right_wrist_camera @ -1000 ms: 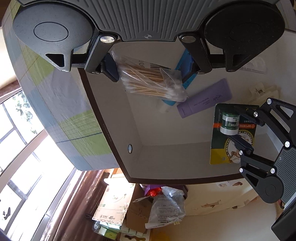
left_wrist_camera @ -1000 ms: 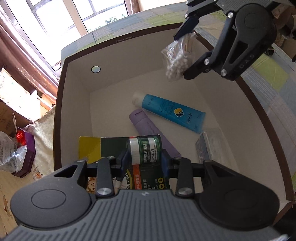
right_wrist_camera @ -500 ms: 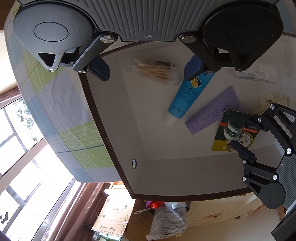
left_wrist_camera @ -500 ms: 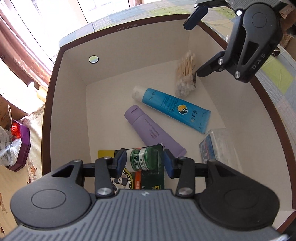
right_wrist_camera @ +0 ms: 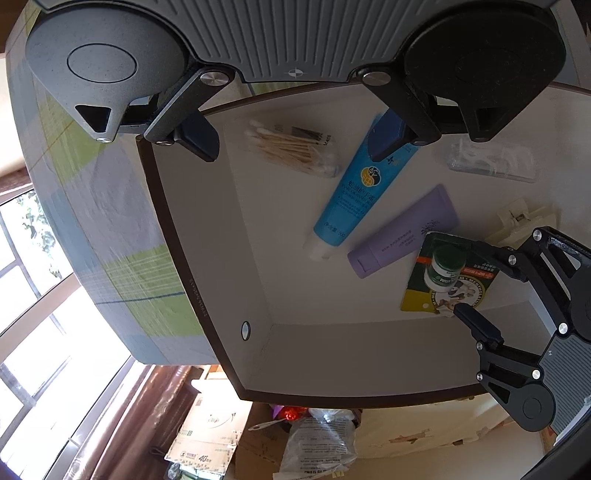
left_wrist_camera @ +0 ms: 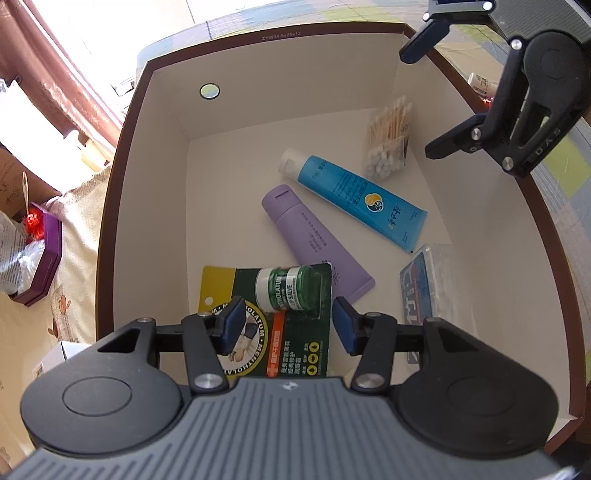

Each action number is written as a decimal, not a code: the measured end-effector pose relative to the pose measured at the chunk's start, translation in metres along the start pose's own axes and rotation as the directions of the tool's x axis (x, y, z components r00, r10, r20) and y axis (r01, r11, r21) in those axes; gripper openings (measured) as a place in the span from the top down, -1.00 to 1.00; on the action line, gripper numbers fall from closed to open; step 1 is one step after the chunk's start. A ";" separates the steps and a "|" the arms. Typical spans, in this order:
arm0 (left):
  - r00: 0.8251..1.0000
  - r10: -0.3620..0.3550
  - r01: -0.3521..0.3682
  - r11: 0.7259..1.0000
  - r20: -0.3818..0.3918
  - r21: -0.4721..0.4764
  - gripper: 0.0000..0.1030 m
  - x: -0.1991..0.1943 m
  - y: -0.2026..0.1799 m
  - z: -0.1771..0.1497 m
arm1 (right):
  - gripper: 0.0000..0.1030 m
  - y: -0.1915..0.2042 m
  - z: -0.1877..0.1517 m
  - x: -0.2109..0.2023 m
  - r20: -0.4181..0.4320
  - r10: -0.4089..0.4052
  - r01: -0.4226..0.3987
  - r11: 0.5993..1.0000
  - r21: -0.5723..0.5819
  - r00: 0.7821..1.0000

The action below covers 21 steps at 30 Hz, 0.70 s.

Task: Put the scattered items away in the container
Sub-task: 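Open the left gripper to drop the card while the right gripper releases the swab bag into the box, then lift both grippers out of the box and move them toward the red packet and scrunchie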

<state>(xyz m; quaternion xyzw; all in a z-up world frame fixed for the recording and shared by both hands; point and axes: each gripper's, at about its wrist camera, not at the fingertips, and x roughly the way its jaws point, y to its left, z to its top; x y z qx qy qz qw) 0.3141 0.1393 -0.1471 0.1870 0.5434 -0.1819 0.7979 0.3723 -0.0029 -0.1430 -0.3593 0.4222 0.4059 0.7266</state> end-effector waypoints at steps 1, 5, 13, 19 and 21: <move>1.000 0.001 -0.001 1.000 -0.004 -0.009 0.07 -0.001 0.000 -0.001 | -0.80 0.000 0.000 -0.001 0.000 0.000 0.000 1.000 0.001 1.000; 1.000 0.017 -0.017 1.000 -0.014 -0.025 0.03 -0.005 0.000 -0.001 | -0.80 0.002 0.000 -0.007 0.005 0.004 -0.004 1.000 0.008 1.000; 0.999 0.048 -0.049 0.998 -0.016 -0.046 -0.06 -0.015 -0.003 -0.001 | -0.80 0.008 0.000 -0.020 0.033 0.010 -0.010 1.000 0.010 0.999; 0.997 0.074 -0.074 0.996 -0.010 -0.053 -0.13 -0.024 -0.005 0.000 | -0.80 0.012 -0.001 -0.034 0.056 0.012 -0.012 1.000 0.008 0.998; 0.997 0.080 -0.080 0.995 -0.008 -0.055 -0.14 -0.027 -0.006 0.000 | -0.80 0.013 -0.002 -0.039 0.065 0.013 -0.013 1.000 0.010 0.998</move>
